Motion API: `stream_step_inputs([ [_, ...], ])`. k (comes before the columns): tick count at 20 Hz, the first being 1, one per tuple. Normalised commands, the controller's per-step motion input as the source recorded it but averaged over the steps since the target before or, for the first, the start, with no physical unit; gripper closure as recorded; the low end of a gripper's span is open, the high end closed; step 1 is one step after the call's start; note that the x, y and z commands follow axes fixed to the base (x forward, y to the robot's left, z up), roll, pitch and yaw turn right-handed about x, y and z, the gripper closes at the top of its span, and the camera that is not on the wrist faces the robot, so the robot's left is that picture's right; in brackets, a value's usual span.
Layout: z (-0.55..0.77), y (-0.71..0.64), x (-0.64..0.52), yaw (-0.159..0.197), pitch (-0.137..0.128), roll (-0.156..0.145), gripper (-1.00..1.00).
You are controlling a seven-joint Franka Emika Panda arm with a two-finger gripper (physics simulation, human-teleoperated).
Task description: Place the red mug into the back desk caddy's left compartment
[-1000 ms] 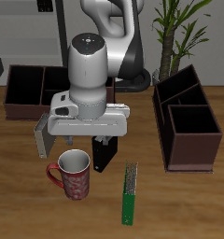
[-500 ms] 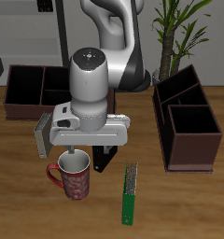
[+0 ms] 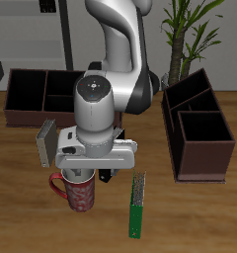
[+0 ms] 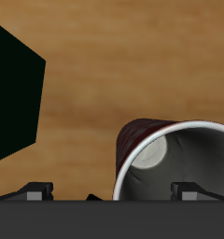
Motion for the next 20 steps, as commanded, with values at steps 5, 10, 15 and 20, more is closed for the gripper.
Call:
stream_step_inputs([
  [5,-0.17,-0.05,0.02,-0.021,0.029,-0.005,1.0],
  [10,0.05,-0.07,-0.01,-0.003,-0.002,-0.014,1.0],
  [15,0.19,-0.04,-0.02,-0.006,-0.021,0.002,1.0],
  [20,0.2,-0.07,-0.03,-0.017,-0.02,-0.011,1.0],
])
